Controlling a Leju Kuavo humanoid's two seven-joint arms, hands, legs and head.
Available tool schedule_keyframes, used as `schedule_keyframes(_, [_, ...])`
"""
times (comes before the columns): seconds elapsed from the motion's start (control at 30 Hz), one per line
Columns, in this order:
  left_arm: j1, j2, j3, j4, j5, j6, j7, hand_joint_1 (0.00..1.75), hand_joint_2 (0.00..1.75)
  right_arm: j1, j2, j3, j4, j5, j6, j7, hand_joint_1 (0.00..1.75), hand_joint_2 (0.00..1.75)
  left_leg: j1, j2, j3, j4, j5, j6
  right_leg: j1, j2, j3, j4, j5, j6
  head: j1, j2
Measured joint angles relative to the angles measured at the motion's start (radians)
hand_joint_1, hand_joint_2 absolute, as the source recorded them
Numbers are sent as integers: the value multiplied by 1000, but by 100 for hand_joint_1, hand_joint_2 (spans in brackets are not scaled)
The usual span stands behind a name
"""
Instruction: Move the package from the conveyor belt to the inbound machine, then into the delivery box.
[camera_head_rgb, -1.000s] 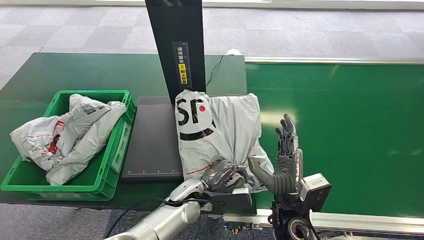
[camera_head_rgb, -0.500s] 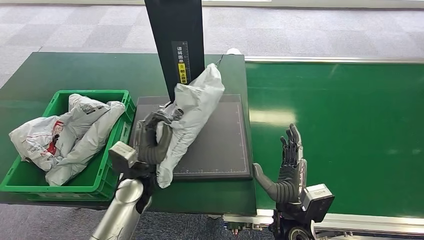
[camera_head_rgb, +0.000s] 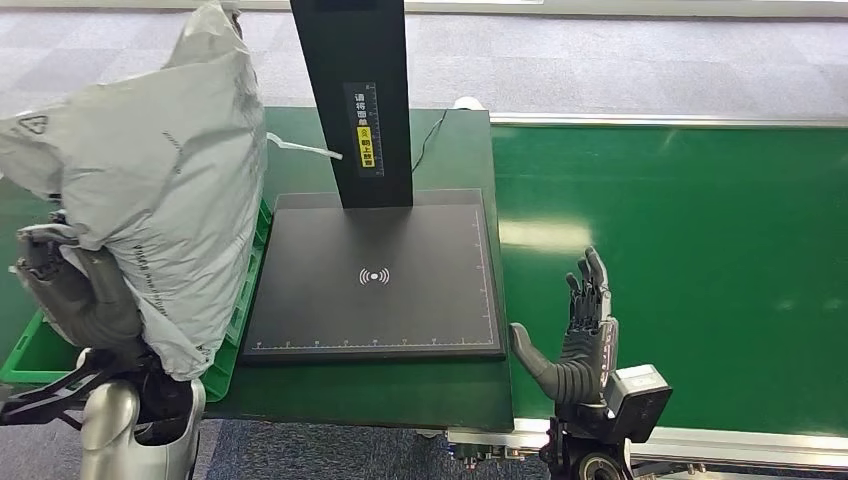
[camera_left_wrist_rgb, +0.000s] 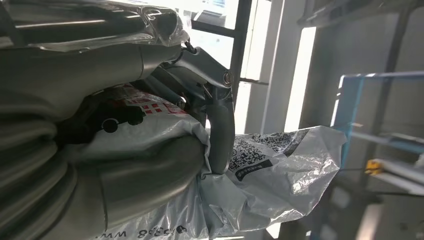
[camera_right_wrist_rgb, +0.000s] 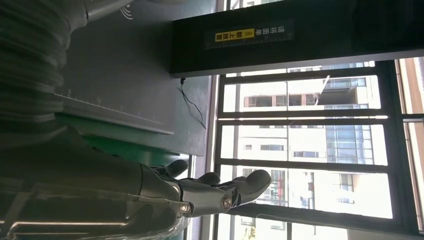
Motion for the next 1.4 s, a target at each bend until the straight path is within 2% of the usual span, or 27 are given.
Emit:
schedule_keyframes(0.13, [4,-6,96,-43,86,-40,0,175,175,2,-2,1,0,0,0,1,0,175,0,0,0,0,0,0,0,0,0,0,0,0,0,0])
schedule_keyframes(0.33, [-4,-16,239,-59,138,-42,20,175,175,3,-2,6,0,0,-1,0,0,175,0,0,0,0,0,0,0,0,0,0,0,0,0,0])
schedule_keyframes(0.43, [-22,-16,300,-53,76,2,23,175,175,3,-2,7,0,0,-1,0,0,175,0,0,0,0,0,0,0,0,0,0,0,0,0,0])
schedule_keyframes(0.57, [-51,-3,345,-18,-100,123,8,175,175,2,-2,9,0,0,0,0,0,175,0,0,1,0,0,0,0,0,0,0,0,0,0,0])
schedule_keyframes(0.8, [-67,27,338,76,-388,323,4,175,175,-3,-2,16,0,0,4,0,0,175,0,0,1,0,0,0,0,0,0,0,0,0,0,0])
schedule_keyframes(0.93, [-72,47,320,127,-540,411,33,175,175,-9,-2,23,0,1,5,4,0,175,0,0,1,0,0,0,0,0,0,0,0,0,0,0])
schedule_keyframes(1.17, [-98,81,262,226,-784,447,123,175,175,-23,-2,28,2,4,7,12,0,175,0,0,1,0,0,0,0,0,0,0,0,0,0,0])
schedule_keyframes(1.4, [-112,106,204,298,-813,448,147,175,175,-44,-3,29,11,4,12,15,0,175,0,0,1,0,0,0,0,0,0,0,0,0,0,0])
